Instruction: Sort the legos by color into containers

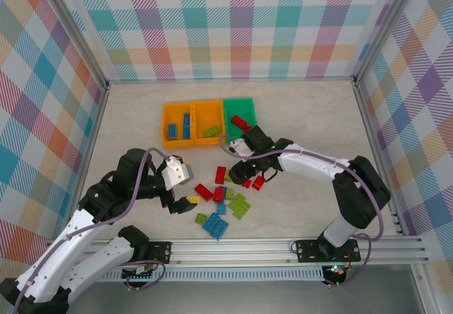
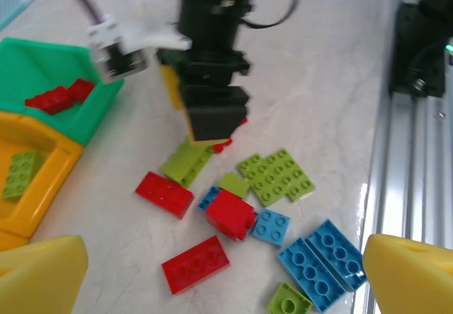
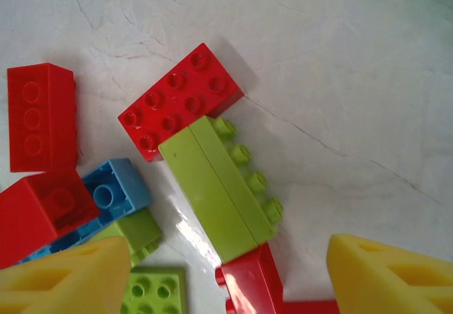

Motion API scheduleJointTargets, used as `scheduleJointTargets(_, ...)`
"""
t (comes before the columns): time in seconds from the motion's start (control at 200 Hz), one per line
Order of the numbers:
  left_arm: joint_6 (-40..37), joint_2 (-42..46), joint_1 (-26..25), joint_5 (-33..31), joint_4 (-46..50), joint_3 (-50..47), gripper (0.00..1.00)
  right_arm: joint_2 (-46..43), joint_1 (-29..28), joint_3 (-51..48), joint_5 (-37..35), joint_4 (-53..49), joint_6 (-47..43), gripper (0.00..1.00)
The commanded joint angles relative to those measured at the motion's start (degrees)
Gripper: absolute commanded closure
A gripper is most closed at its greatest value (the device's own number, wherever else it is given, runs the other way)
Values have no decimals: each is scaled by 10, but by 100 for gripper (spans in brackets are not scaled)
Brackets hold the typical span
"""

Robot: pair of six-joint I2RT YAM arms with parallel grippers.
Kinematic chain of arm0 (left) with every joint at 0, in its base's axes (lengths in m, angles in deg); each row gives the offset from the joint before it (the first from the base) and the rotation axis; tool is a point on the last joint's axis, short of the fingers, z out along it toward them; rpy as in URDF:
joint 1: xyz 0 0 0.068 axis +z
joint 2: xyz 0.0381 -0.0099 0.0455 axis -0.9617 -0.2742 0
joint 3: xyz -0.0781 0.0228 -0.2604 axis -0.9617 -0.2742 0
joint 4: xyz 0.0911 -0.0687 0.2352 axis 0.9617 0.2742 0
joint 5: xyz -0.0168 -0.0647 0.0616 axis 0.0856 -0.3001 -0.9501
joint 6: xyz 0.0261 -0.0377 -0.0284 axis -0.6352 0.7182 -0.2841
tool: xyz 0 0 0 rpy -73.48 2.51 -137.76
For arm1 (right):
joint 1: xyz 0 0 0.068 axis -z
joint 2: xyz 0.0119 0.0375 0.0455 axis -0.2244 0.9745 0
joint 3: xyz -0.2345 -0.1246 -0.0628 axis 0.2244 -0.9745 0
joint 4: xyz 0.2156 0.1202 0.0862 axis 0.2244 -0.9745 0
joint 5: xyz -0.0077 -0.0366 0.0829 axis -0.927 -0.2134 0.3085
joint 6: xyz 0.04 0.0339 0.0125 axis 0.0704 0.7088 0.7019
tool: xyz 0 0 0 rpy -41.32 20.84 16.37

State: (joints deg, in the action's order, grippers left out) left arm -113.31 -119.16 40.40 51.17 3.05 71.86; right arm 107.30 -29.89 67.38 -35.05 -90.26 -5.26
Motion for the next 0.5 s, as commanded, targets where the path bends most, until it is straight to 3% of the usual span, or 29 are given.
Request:
scheduleJointTargets(0.0,-67,5,-3,53,-38,-13,0,41,-8,21,13,17,-19,31)
scheduleJointTargets(0.22,-92,-23,-2,46,4,-15,0,91,-18,28,8,20,-26,39)
scheduleJointTargets(0.405,-100,-34,-2,40,14,-20,0,104,-19,38,-10,19,-20,60)
scheduleJointTargets(0.495,-105,-40,-2,37,18,-24,0,92,-19,41,-24,17,-18,65)
